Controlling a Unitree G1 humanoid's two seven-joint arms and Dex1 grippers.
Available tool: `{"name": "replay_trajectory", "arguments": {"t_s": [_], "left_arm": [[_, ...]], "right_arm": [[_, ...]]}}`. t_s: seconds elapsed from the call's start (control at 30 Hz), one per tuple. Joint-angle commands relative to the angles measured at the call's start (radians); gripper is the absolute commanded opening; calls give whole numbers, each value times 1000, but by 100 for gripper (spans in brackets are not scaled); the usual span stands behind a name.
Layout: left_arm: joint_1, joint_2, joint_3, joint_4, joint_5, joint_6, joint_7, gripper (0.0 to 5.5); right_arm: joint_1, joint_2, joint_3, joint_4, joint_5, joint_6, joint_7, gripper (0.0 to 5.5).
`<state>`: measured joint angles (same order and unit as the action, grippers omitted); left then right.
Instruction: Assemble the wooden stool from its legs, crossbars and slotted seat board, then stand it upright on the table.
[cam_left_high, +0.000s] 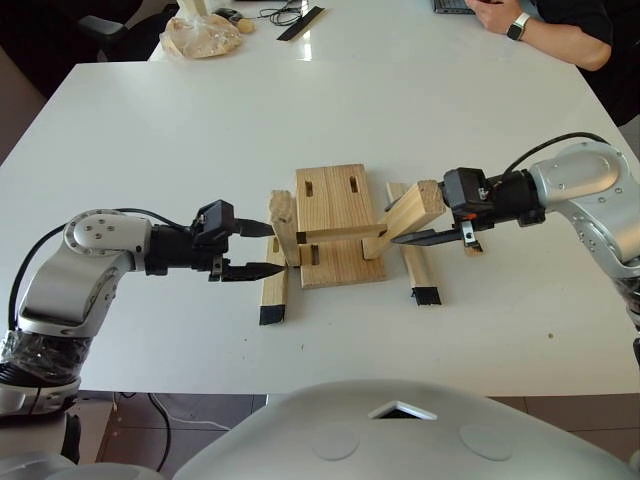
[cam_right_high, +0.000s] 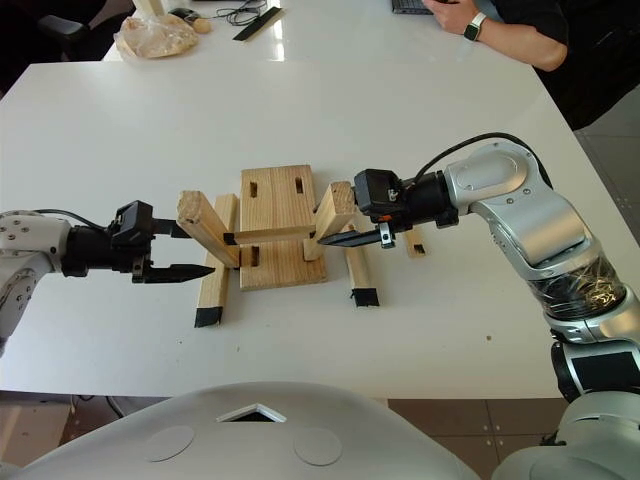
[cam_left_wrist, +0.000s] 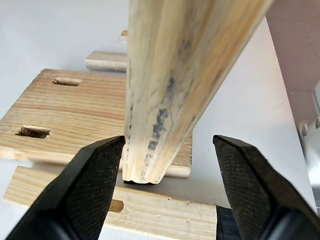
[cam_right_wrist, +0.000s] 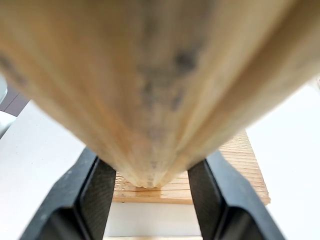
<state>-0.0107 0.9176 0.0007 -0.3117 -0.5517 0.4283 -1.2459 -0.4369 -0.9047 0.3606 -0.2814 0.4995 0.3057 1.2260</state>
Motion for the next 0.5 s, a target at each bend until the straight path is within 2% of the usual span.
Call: {"name": "replay_trajectory", "arguments": {"t_s": [0.03, 0.23, 0.5], "left_arm": [[-24, -16, 2, -21, -6, 20, 24, 328], [-14, -39, -55, -11, 82, -33, 50, 328], [-6, -57, -76, 3, 116, -66, 64, 328]], "right_arm": [[85, -8, 122, 20, -141, 55, 23, 201], [86, 3, 129, 15, -141, 57, 16, 201], [87, 4, 130, 14, -140, 57, 17, 201]]}}
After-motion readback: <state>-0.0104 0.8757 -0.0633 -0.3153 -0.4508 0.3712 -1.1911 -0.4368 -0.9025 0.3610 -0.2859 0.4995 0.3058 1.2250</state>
